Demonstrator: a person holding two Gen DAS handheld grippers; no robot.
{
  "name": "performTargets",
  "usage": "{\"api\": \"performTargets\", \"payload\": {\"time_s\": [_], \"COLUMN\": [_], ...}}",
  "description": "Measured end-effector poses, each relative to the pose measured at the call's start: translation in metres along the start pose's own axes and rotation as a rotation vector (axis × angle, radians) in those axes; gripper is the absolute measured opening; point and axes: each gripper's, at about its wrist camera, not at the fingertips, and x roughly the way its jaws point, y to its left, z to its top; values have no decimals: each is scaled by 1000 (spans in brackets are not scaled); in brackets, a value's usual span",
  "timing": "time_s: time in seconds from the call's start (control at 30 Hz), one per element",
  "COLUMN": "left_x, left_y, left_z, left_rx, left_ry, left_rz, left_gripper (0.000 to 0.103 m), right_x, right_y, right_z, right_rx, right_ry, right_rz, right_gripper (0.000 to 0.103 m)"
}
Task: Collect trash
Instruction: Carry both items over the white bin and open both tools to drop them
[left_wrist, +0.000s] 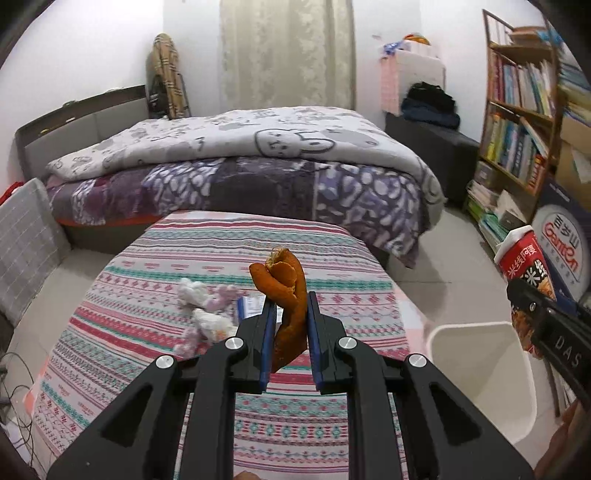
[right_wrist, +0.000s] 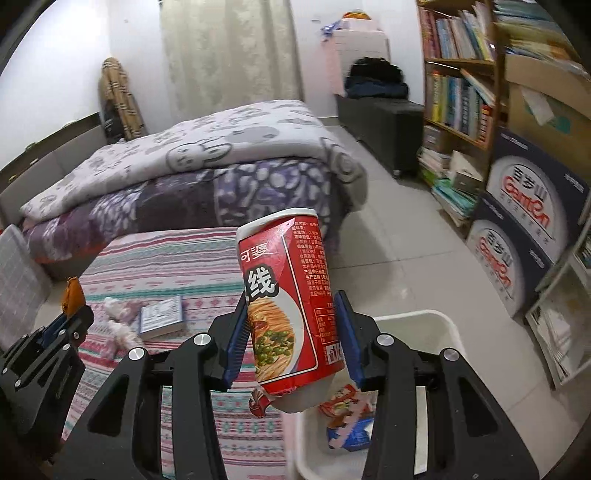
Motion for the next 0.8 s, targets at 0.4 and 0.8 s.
{"api": "performTargets", "payload": {"time_s": [0.4, 0.8], "left_x": [9, 11], "left_y": [-53, -101], "left_z": [-8, -15], "left_rx": [74, 125], "left_ry": [45, 77], "left_rz": [-116, -213], "left_gripper": [16, 16], "right_x": [-4, -10], "right_y": [-55, -111], "right_z": [-4, -9], "right_rx": [75, 193], "right_ry": [-1, -3], "right_rz": [-101, -188], "right_gripper": [47, 66]}}
